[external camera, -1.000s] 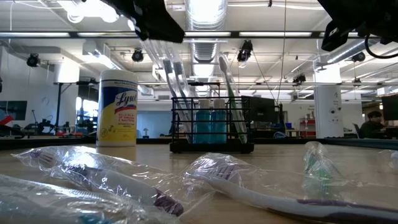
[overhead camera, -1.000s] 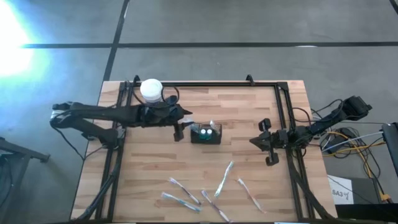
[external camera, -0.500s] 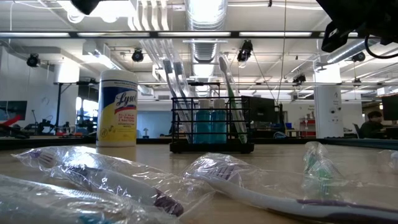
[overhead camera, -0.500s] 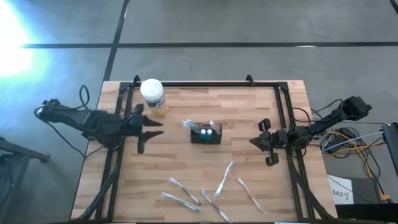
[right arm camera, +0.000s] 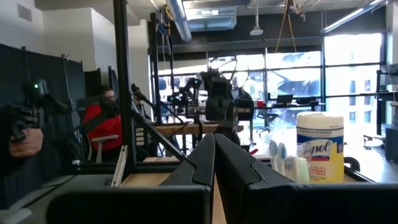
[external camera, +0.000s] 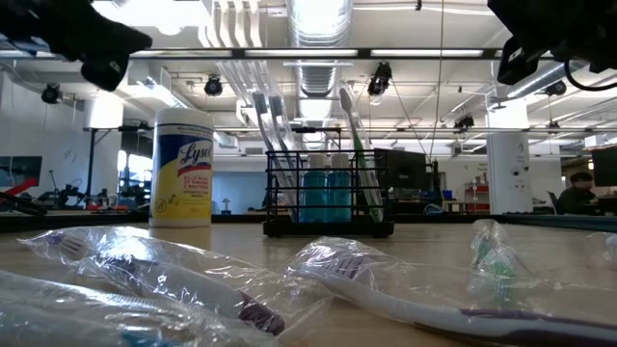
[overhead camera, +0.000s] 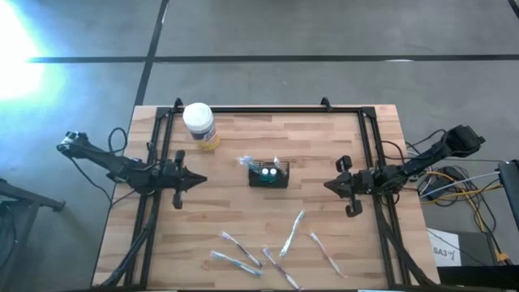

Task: Pick & Place toothbrushing station
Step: Put the green toothbrush into the black mesh organizer

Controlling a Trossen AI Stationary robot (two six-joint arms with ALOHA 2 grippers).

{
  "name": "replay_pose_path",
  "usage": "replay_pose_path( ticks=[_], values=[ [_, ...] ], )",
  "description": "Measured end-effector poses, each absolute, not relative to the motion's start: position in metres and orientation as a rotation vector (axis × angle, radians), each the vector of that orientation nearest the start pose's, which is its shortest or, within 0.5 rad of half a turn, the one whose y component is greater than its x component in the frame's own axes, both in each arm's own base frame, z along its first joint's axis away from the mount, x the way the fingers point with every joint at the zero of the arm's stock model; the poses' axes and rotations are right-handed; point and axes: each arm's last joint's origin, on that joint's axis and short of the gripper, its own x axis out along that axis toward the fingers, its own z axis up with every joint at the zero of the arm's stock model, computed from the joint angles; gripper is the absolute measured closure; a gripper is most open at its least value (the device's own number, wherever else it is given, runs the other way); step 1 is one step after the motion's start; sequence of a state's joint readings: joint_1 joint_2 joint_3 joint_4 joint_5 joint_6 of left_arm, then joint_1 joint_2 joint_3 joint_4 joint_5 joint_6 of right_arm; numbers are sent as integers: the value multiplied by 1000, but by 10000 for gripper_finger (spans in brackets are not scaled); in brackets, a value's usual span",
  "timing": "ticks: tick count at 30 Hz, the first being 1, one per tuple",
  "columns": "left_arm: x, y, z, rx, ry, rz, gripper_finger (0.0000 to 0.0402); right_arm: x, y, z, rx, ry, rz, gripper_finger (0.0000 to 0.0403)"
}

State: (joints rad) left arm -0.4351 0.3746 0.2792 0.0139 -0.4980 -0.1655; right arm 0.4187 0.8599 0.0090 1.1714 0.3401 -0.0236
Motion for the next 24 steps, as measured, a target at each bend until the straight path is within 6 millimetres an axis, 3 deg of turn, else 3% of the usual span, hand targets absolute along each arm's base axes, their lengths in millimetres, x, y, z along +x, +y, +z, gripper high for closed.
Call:
replay_pose_path(
  ticks=[7,24],
  values=[
    [106,-33,204,-78,45,102,398,136,50,189,95,-300,73,394],
    [98,-28,170,-69,27,135,399,137,50,193,93,-318,70,394]
  ],
)
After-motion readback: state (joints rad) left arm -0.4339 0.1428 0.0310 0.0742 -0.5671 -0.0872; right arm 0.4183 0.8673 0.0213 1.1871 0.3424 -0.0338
